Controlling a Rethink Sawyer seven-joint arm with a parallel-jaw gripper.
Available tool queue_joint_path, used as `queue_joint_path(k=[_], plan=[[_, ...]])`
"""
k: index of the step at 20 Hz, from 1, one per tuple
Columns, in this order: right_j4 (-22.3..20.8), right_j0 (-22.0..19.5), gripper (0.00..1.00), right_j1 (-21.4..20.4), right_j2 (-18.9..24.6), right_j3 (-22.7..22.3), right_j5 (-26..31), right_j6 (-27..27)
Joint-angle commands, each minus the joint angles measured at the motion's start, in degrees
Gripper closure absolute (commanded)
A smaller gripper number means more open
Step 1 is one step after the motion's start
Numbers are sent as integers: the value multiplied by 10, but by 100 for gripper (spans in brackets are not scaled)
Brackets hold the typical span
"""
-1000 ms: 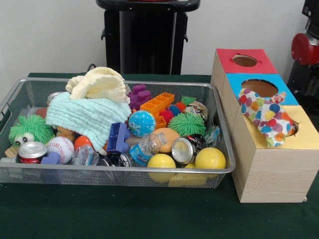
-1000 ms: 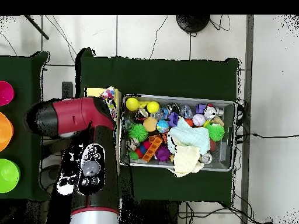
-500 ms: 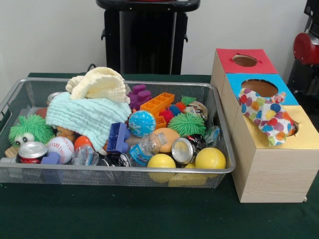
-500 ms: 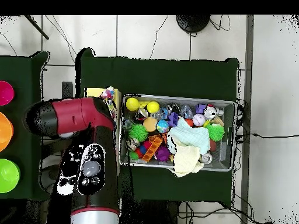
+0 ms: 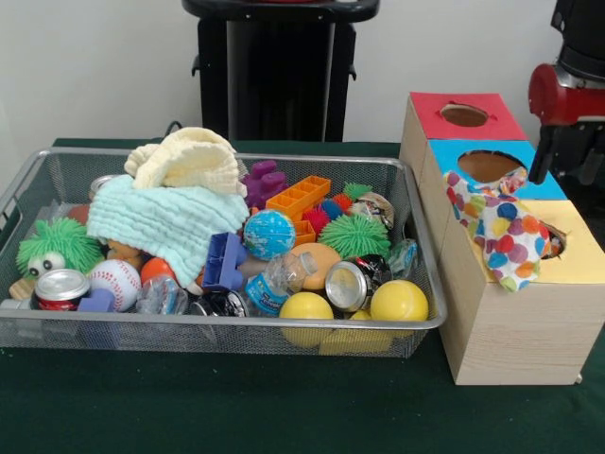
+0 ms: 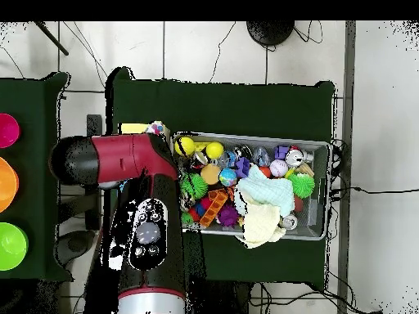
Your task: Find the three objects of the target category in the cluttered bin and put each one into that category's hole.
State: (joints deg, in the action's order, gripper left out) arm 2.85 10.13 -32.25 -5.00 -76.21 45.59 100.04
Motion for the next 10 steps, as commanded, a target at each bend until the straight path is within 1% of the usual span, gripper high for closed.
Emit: queue_joint_path(k=[1, 3, 7, 10], plan=[[2, -18, 0, -9, 1, -30, 65, 87], [2, -21, 0, -9, 3, -28, 68, 84], [5, -27, 0, -13, 9, -41, 60, 79], [3, -30, 0, -11, 12, -39, 58, 72]])
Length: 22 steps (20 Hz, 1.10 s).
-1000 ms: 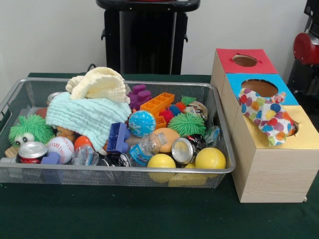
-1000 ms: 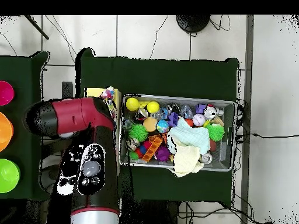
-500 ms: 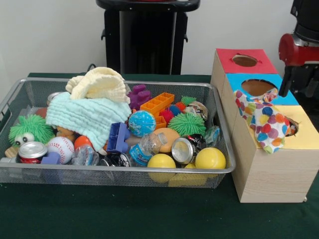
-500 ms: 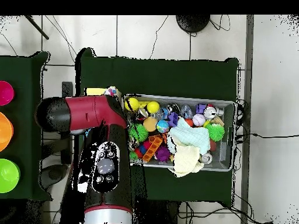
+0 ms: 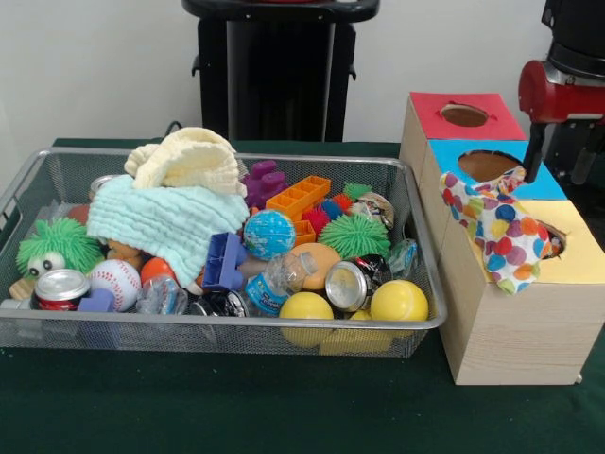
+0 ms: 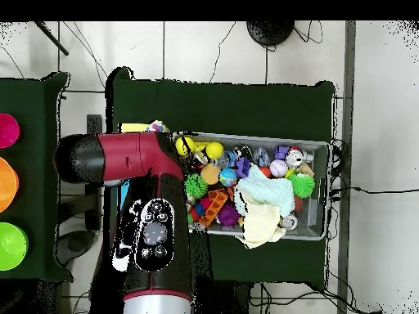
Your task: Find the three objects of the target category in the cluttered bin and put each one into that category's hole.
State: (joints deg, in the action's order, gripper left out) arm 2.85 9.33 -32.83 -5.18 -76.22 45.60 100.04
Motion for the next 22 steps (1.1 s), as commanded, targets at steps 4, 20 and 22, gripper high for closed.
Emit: queue_joint_path(k=[4, 20, 22], plan=[[0, -24, 100, -5, 14, -37, 62, 70], [-6, -20, 100, -54, -2, -27, 136, 63], [-18, -22, 100, -82, -15, 11, 215, 48]])
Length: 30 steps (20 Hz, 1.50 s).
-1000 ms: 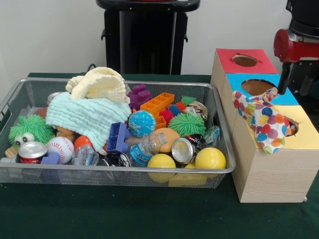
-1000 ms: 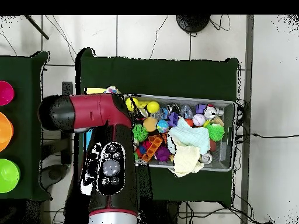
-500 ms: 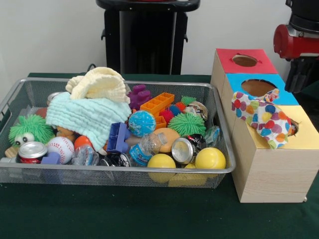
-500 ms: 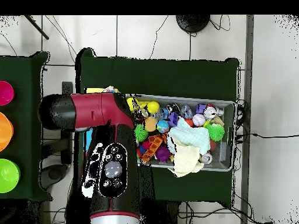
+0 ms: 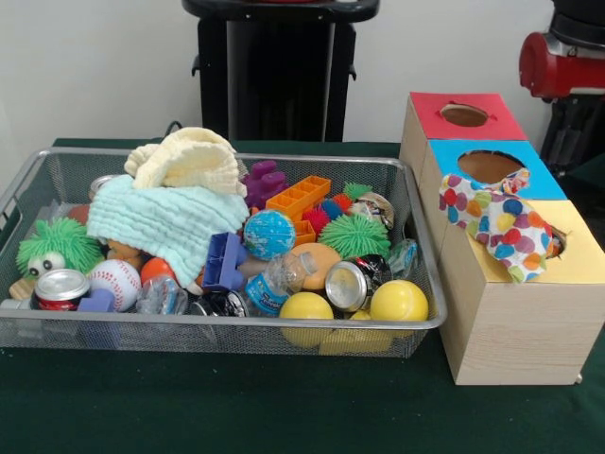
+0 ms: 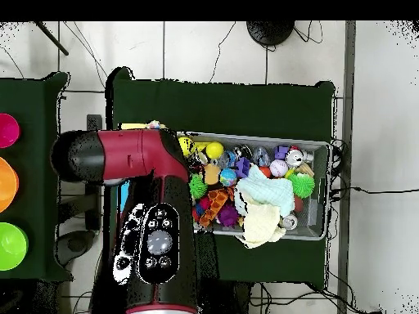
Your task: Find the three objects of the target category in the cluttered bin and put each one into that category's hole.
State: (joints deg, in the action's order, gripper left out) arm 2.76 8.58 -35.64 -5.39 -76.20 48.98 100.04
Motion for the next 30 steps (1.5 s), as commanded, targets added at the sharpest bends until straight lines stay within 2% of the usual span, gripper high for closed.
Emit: queue_joint_path(k=[1, 4, 10, 24, 30], plan=[[-21, -19, 100, -60, -14, 29, 212, 38], [-32, -36, 100, -64, -7, 62, 264, 7], [-53, -69, 100, -51, 18, 102, 292, -25], [-79, -109, 100, 19, 59, 126, 195, -49], [-84, -115, 100, 33, 65, 121, 160, -47]])
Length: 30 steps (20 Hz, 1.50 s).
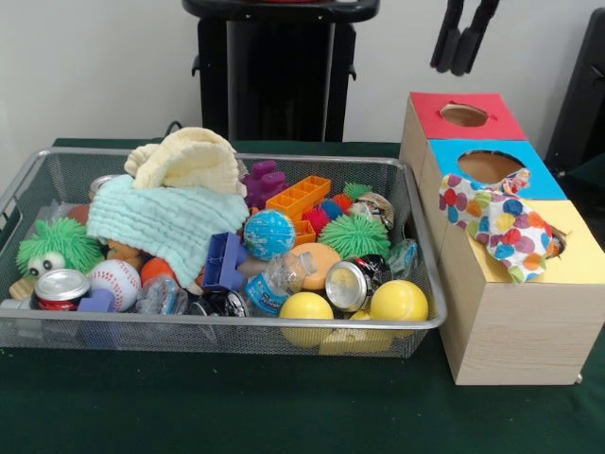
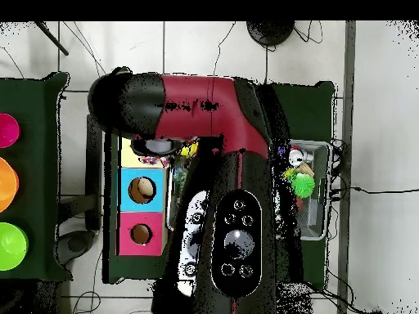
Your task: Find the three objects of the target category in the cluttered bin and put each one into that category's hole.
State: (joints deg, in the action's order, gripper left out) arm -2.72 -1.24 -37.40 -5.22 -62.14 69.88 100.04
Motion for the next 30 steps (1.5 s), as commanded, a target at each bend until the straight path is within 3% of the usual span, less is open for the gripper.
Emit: queue_joint_path(k=[1, 17, 30], plan=[[-31, -16, 100, 52, 64, -20, -54, -45], [-40, -12, 100, 93, 75, -15, -115, -17], [-39, -8, 100, 111, 74, -37, -174, -4]])
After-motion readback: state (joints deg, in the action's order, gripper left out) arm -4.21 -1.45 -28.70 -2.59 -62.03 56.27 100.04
